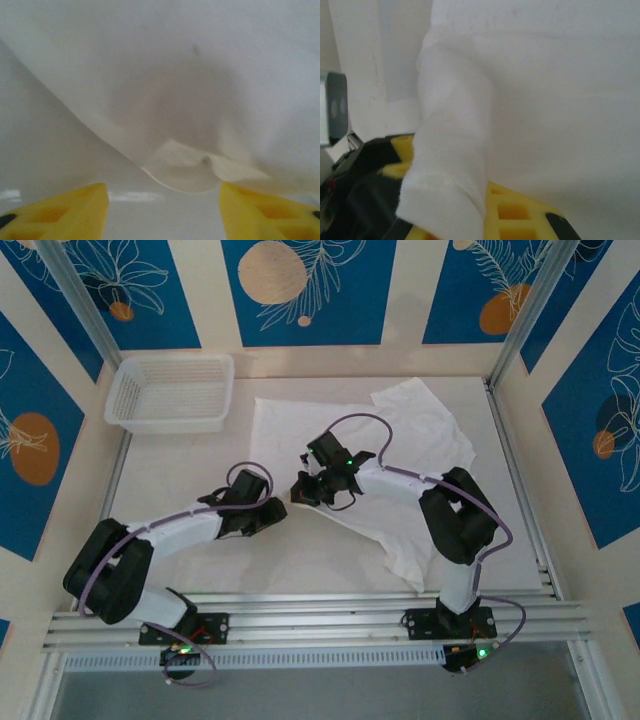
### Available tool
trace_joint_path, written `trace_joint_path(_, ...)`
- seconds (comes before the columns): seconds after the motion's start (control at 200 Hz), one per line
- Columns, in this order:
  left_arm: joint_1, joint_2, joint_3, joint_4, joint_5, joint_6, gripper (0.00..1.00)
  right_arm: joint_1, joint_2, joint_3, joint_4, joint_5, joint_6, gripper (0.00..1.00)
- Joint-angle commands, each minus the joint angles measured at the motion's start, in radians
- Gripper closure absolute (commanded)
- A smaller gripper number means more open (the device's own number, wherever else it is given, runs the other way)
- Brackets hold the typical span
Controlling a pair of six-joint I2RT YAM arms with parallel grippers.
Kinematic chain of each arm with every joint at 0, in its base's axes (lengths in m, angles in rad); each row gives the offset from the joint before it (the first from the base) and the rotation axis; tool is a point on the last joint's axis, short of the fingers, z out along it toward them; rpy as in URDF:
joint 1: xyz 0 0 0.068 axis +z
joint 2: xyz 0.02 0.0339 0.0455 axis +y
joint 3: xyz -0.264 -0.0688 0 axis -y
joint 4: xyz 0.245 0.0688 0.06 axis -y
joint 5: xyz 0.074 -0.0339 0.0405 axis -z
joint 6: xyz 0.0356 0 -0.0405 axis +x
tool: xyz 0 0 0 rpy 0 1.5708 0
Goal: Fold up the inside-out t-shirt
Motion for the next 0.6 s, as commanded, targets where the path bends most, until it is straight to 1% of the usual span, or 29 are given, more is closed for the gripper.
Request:
trace_joint_path(0.0,0.052,-0.015,0.046,-0.009,-0.108,0.063,0.58,-0.018,-0.014,0.016,-0.014,-0.08,0.053,1.0)
trace_joint_path(0.025,0.065,-0.019,0.05,-0.014,-0.126,0.086,0.67,-0.023,-0.014,0.013,-0.02,-0.081,0.051,1.0)
trace_joint_path(0.055,0.083,-0.025,0.055,-0.02,-0.133,0.113,0.79,-0.03,-0.013,0.011,-0.029,-0.079,0.045,1.0)
trace_joint_path(0.07,0.094,-0.027,0.058,-0.02,-0.131,0.126,0.84,-0.033,-0.012,0.011,-0.035,-0.075,0.042,0.98)
trace_joint_path(0.095,0.112,-0.03,0.064,-0.024,-0.125,0.148,0.92,-0.04,-0.01,0.012,-0.051,-0.064,0.032,0.93)
trace_joint_path(0.13,0.138,-0.033,0.075,-0.039,-0.115,0.174,1.0,-0.051,-0.007,0.016,-0.081,-0.038,0.022,0.84)
trace_joint_path(0.215,0.177,-0.044,0.114,-0.097,-0.125,0.243,1.0,-0.088,-0.037,0.011,-0.133,0.005,-0.002,0.57)
trace_joint_path(0.265,0.189,-0.053,0.133,-0.125,-0.145,0.281,1.0,-0.11,-0.09,-0.011,-0.133,0.019,-0.018,0.48)
trace_joint_path(0.305,0.191,-0.061,0.142,-0.139,-0.155,0.307,1.0,-0.131,-0.142,-0.036,-0.132,0.031,-0.031,0.42)
trace_joint_path(0.34,0.192,-0.068,0.148,-0.146,-0.152,0.328,1.0,-0.153,-0.19,-0.059,-0.134,0.038,-0.039,0.41)
trace_joint_path(0.405,0.191,-0.075,0.161,-0.152,-0.112,0.355,1.0,-0.202,-0.289,-0.121,-0.15,0.058,-0.034,0.41)
trace_joint_path(0.45,0.19,-0.081,0.17,-0.159,-0.06,0.37,1.0,-0.241,-0.379,-0.189,-0.166,0.117,0.0,0.41)
trace_joint_path(0.48,0.186,-0.087,0.175,-0.161,-0.028,0.379,1.0,-0.27,-0.453,-0.245,-0.178,0.169,0.046,0.41)
trace_joint_path(0.53,0.174,-0.103,0.176,-0.158,0.023,0.387,0.95,-0.334,-0.573,-0.352,-0.227,0.246,0.15,0.42)
trace_joint_path(0.595,0.15,-0.128,0.174,-0.156,0.073,0.406,0.9,-0.441,-0.724,-0.476,-0.356,0.284,0.312,0.45)
